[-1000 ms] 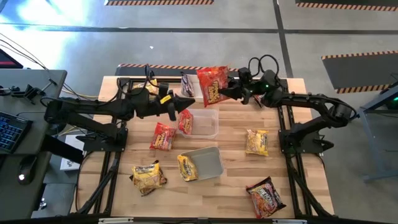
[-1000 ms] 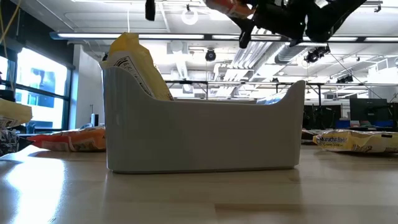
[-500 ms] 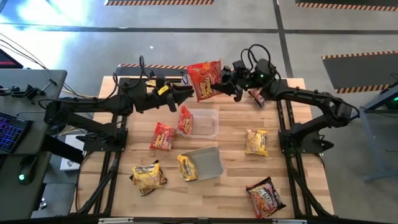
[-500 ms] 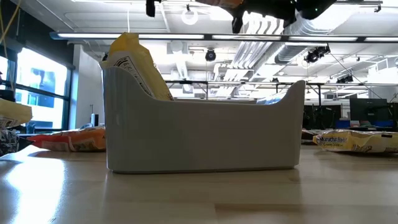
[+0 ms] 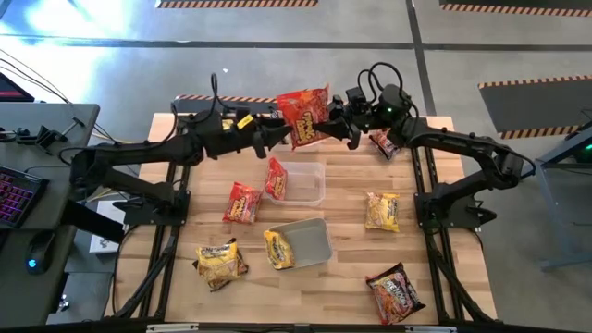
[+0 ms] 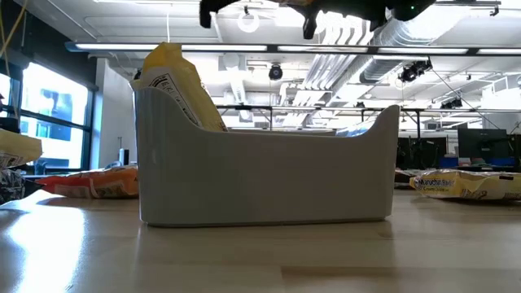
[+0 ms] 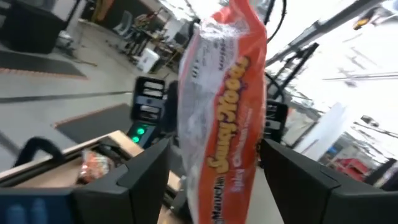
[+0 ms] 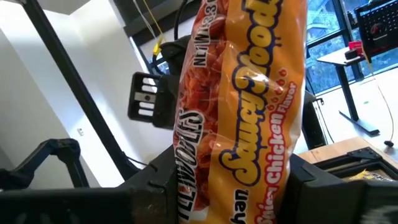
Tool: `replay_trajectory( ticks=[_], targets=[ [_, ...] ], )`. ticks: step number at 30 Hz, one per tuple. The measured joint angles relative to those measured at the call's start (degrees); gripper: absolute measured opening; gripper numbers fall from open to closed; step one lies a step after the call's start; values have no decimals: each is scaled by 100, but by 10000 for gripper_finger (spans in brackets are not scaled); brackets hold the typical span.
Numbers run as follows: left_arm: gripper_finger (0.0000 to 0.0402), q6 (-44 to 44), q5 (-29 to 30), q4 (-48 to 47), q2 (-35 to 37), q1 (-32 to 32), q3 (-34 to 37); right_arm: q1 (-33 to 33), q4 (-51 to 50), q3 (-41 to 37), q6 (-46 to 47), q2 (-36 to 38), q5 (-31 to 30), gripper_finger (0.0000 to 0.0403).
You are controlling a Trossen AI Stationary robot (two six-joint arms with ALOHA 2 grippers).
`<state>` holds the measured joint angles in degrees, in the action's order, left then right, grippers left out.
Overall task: Sort Maruchan noodles
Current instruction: Put the orange noodle pack into the transparent bin
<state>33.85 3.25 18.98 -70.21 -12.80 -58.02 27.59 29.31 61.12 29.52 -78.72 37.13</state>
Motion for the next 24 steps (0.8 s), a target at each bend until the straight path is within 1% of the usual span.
replay_trajectory(
  ticks=[6,10,17,22,24],
  targets=[
    [236,-127,-153,389,-260,0,2,-38,10,0,2,0,-53,138],
    [219,-334,-153,634,-252,-2,2,-38,10,0,4,0,-56,138],
    [142,-121,-411,589,-262,-170,0,-38,2,0,19,-2,-62,138],
    [92,-245,-454,707,-293,-186,2,-36,22,0,20,-2,-57,138],
    [76,-290,-481,733,-295,-184,2,-38,43,0,28,-2,-53,145]
  ],
)
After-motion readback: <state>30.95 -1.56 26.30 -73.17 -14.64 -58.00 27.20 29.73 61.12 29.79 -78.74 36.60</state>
